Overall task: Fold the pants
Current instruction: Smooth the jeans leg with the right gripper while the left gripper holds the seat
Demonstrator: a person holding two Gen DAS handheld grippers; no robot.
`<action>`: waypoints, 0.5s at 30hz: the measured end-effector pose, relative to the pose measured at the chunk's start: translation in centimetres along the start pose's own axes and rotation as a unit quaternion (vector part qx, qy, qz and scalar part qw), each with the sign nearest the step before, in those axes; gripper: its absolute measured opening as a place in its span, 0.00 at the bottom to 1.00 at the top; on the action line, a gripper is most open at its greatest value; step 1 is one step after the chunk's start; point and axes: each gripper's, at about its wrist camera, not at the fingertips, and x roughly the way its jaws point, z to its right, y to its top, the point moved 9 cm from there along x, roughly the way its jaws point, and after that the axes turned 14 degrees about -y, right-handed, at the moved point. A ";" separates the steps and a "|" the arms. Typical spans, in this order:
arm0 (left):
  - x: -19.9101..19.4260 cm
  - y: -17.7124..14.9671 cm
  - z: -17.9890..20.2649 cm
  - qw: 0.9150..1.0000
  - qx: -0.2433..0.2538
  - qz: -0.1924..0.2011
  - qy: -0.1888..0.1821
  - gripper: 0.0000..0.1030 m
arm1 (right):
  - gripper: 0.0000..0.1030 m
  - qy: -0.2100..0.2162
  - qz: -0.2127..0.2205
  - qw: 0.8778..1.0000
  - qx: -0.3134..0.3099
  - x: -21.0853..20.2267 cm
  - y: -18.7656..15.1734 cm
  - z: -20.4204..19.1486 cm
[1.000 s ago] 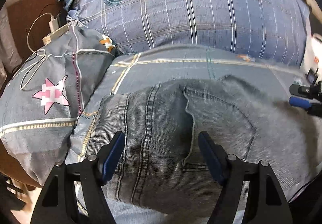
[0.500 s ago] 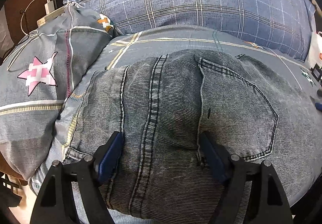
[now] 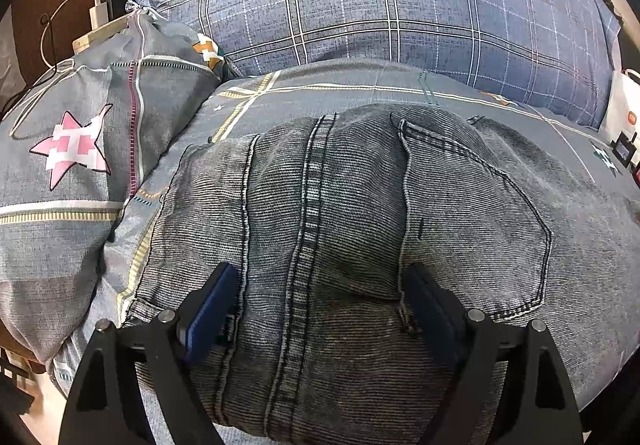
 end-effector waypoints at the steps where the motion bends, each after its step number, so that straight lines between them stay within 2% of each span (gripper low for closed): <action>1: 0.0 0.0 0.0 1.000 -0.001 0.000 -0.001 0.84 | 0.65 0.018 -0.009 1.000 0.013 -0.7 -0.8 0.2; 4: 0.0 0.0 -0.1 1.000 -0.002 0.001 -0.002 0.85 | 0.66 0.039 -0.025 0.998 0.042 -1.8 -2.9 2.4; 5: 0.0 0.0 -0.1 1.000 -0.002 0.001 -0.002 0.85 | 0.66 0.029 -0.035 0.998 0.038 -1.0 -3.7 3.2; 7: 0.1 0.0 -0.1 1.000 -0.002 0.001 0.000 0.85 | 0.64 -0.037 -0.060 0.997 0.038 1.5 -4.4 6.4; 9: 0.1 0.0 -0.1 1.000 -0.002 0.002 -0.001 0.85 | 0.64 -0.005 -0.049 0.996 0.073 0.9 -4.0 6.8; 11: 0.2 0.0 -0.1 1.000 -0.003 0.004 0.003 0.86 | 0.64 0.020 -0.024 0.998 0.060 -0.8 -3.5 5.5; 13: 0.2 0.0 -0.1 1.000 -0.002 0.005 0.007 0.86 | 0.65 0.045 -0.031 0.998 0.038 -1.2 -4.0 3.9; 15: 0.3 0.0 -0.1 1.000 -0.003 0.007 0.008 0.87 | 0.65 0.050 -0.043 0.998 0.022 0.2 -4.8 3.5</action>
